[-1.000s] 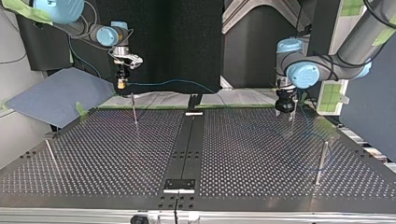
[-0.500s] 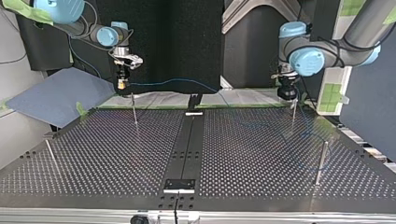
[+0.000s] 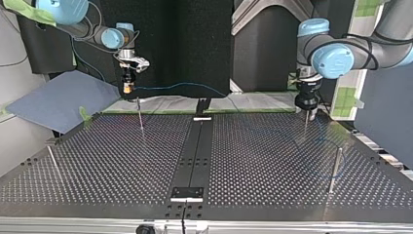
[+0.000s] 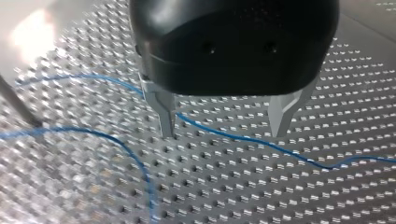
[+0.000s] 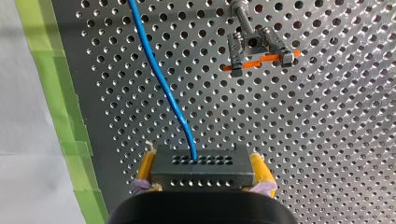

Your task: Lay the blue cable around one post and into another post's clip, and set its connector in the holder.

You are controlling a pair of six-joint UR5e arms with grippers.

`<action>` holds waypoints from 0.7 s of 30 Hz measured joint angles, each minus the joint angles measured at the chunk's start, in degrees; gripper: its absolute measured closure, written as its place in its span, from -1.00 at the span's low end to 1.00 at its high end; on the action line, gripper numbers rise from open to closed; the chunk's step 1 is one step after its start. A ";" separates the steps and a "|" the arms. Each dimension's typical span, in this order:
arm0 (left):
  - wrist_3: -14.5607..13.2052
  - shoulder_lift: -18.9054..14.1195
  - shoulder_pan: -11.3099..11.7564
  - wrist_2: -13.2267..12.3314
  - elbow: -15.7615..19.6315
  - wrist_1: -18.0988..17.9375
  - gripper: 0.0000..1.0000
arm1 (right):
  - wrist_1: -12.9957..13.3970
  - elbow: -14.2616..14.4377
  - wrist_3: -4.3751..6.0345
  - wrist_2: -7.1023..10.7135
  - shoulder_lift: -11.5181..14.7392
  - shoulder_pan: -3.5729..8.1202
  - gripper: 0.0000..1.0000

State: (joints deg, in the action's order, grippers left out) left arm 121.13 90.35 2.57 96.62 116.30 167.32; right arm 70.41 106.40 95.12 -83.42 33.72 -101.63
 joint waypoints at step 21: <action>-8.73 -9.69 -0.46 9.51 -9.67 9.67 -0.98 | -0.58 -0.28 -0.04 -0.01 0.00 -0.04 1.00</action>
State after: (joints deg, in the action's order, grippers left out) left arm 112.40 80.66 2.11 106.12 106.63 176.99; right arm 69.84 106.12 95.08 -83.43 33.72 -101.67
